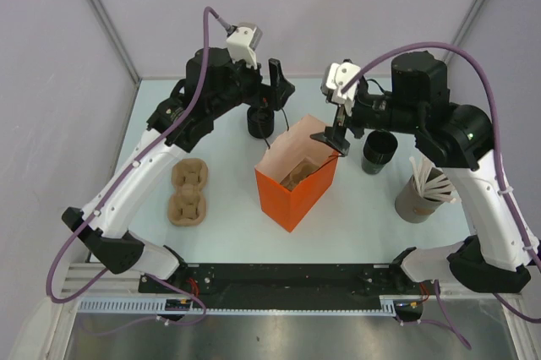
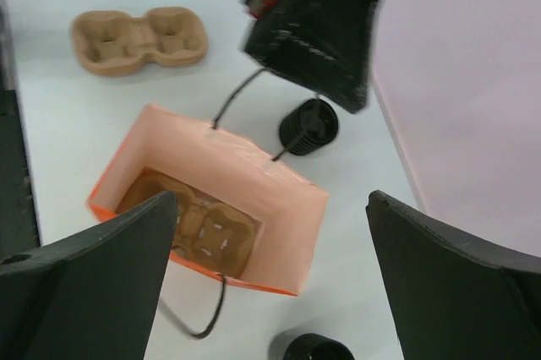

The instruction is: Pack the takeout coffee

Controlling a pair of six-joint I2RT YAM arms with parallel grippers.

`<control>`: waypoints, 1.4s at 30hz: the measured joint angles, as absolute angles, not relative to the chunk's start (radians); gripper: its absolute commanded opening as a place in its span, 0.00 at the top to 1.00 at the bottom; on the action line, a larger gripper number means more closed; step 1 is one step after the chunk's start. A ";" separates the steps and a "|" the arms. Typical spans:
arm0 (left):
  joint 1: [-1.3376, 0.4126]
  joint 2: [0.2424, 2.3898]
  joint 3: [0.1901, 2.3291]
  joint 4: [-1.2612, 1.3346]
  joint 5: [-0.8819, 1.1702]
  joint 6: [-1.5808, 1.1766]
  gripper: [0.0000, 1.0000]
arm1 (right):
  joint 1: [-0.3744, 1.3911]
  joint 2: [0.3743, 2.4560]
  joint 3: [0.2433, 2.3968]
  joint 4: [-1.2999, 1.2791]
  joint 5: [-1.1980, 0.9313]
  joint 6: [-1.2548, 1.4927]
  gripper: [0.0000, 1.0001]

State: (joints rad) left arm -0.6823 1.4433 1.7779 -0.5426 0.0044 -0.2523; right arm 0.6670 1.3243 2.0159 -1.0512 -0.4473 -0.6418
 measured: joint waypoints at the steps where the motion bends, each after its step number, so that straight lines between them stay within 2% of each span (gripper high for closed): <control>1: -0.682 1.443 1.777 -0.546 0.002 -0.249 0.00 | 0.664 1.330 2.004 -1.025 -0.420 -0.621 0.00; 7: -0.682 1.440 1.777 -0.551 -0.046 -0.205 0.00 | 0.622 1.362 1.946 -0.913 -0.255 -0.531 0.00; 19: -0.682 1.393 1.776 -0.556 -0.149 -0.107 0.00 | 0.516 1.373 1.935 -0.850 -0.078 -0.476 0.00; 27: -0.682 1.362 1.711 -0.543 -0.151 -0.054 0.00 | 0.387 1.358 1.839 -0.868 -0.037 -0.463 0.00; 35: -0.682 1.362 1.646 -0.542 -0.128 0.001 0.00 | 0.258 1.253 1.670 -0.878 -0.045 -0.444 0.00; 39: -0.682 1.362 1.611 -0.543 -0.118 0.023 0.05 | 0.212 1.184 1.573 -0.859 -0.049 -0.437 0.00; 42: -0.682 1.362 1.602 -0.550 -0.097 0.037 0.14 | 0.208 1.159 1.545 -0.862 -0.096 -0.437 0.00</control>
State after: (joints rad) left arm -0.6823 1.3617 1.6020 -0.5499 -0.0975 0.0368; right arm 0.2081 1.1587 1.5448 -0.8623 -0.0956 -0.4374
